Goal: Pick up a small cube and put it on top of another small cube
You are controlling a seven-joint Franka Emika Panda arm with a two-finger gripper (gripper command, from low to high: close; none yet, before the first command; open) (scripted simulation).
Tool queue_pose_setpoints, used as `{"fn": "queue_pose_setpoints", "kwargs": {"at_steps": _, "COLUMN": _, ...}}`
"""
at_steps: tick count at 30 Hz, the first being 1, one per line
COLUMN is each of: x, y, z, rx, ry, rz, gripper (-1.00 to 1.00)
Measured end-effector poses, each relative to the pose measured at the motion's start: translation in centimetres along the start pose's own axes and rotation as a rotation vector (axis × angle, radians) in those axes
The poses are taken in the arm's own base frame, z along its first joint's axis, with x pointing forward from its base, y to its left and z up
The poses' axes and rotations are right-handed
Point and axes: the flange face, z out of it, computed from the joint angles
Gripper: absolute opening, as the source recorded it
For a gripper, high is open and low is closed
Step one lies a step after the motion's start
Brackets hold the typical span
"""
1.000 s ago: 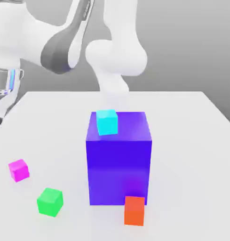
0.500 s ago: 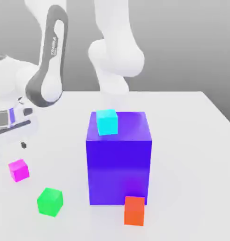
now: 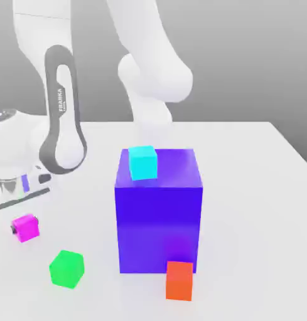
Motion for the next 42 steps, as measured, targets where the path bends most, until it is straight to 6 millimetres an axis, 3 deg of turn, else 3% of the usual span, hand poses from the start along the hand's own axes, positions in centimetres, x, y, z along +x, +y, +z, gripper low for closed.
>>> {"fn": "queue_pose_setpoints", "kwargs": {"at_steps": 2, "x": 0.0, "y": 0.0, "z": 0.0, "rx": 0.000, "ry": 0.001, "rz": 0.000, "gripper": -1.00}}
{"fn": "queue_pose_setpoints", "kwargs": {"at_steps": 13, "x": -0.5, "y": 0.3, "z": -6.5, "rx": 0.000, "ry": 0.001, "rz": -0.011, "gripper": -1.00}}
{"fn": "queue_pose_setpoints", "kwargs": {"at_steps": 19, "x": -7.1, "y": 6.5, "z": -9.2, "rx": 0.005, "ry": -0.005, "rz": -0.189, "gripper": -1.00}}
{"fn": "queue_pose_setpoints", "kwargs": {"at_steps": 25, "x": -12.1, "y": 14.3, "z": -11.3, "rx": 0.000, "ry": 0.000, "rz": -0.361, "gripper": -1.00}}
{"fn": "queue_pose_setpoints", "kwargs": {"at_steps": 27, "x": -13.1, "y": 16.6, "z": -11.3, "rx": 0.000, "ry": -0.002, "rz": -0.413, "gripper": -1.00}}
{"fn": "queue_pose_setpoints", "kwargs": {"at_steps": 30, "x": -12.8, "y": 14.7, "z": -10.6, "rx": 0.003, "ry": -0.009, "rz": -0.366, "gripper": -1.00}}
{"fn": "queue_pose_setpoints", "kwargs": {"at_steps": 38, "x": -12.7, "y": 14.8, "z": -6.1, "rx": 0.000, "ry": -0.004, "rz": -0.368, "gripper": -1.00}}
{"fn": "queue_pose_setpoints", "kwargs": {"at_steps": 39, "x": -12.6, "y": 14.9, "z": -5.4, "rx": -0.001, "ry": -0.001, "rz": -0.369, "gripper": 1.00}}
{"fn": "queue_pose_setpoints", "kwargs": {"at_steps": 42, "x": -12.6, "y": 14.9, "z": -5.4, "rx": -0.001, "ry": -0.001, "rz": -0.368, "gripper": 1.00}}
